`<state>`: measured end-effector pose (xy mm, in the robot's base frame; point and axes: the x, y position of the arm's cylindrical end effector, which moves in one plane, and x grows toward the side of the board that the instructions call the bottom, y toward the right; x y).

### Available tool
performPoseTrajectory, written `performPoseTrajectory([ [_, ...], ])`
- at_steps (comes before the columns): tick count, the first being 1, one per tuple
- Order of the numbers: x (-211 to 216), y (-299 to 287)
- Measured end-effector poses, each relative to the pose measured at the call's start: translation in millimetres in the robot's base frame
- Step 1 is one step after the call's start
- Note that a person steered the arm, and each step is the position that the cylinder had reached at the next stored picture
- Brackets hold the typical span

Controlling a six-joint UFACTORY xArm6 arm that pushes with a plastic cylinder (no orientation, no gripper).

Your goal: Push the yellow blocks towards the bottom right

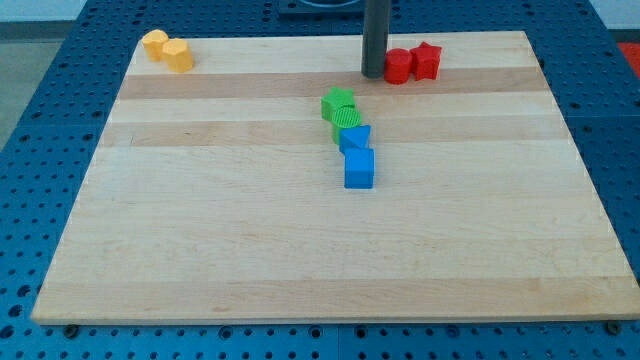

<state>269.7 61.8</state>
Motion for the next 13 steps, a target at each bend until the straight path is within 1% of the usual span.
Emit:
performPoseTrajectory([
  [2,-10.5,4.2],
  [3,2.7,-33.1],
  [4,28.2,-91.8],
  [7,29.3,-362.4],
  [8,28.6,-366.6],
  [9,-13.3,-366.9],
  [12,-39.2,-366.5],
  [13,-71.3,-366.5],
])
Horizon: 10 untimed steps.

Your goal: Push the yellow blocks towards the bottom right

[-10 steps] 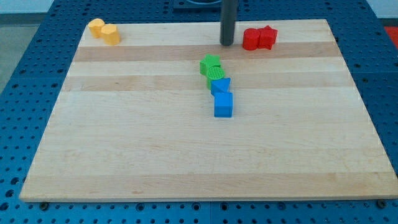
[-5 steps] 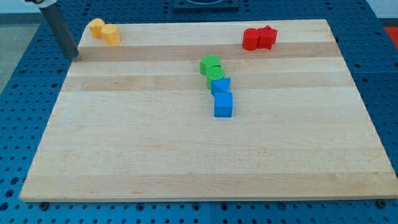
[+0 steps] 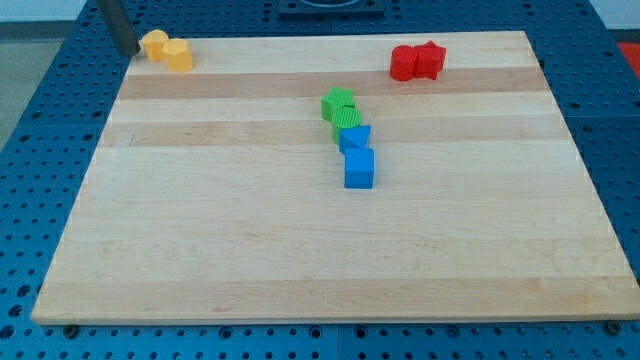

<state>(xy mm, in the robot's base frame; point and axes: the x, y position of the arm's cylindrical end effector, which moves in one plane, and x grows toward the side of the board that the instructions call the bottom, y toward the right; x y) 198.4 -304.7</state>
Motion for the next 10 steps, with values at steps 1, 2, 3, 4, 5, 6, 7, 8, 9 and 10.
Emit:
performPoseTrajectory([
  [1,-7.3,2.0],
  [2,-4.2,18.3],
  [3,20.7,30.3],
  [4,43.5,39.1],
  [5,49.7,67.0],
  [6,49.7,77.0],
  [7,44.5,33.4],
  [8,11.8,3.0],
  [9,-7.0,7.6],
  [10,-5.8,57.7],
])
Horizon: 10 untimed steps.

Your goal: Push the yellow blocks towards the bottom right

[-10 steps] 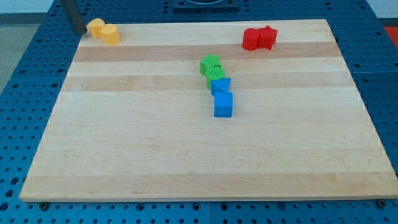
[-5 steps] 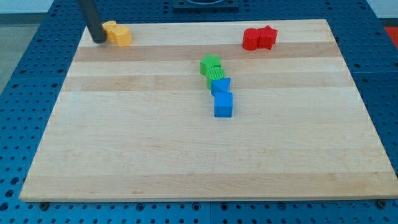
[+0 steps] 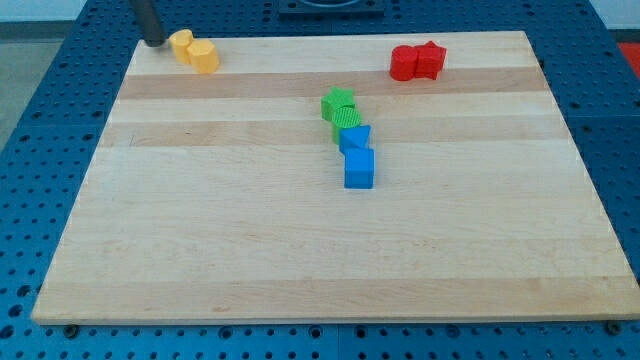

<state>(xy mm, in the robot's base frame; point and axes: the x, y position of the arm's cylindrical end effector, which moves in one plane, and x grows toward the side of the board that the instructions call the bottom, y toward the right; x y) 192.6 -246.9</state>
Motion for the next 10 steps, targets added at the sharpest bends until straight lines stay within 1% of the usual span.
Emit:
performPoseTrajectory([
  [1,0.3,54.9],
  [2,7.3,97.9],
  [3,11.5,116.9],
  [4,0.3,108.8],
  [6,-0.7,46.8],
  [7,-0.6,30.3],
  [9,28.2,31.8],
  [10,41.4,49.3],
])
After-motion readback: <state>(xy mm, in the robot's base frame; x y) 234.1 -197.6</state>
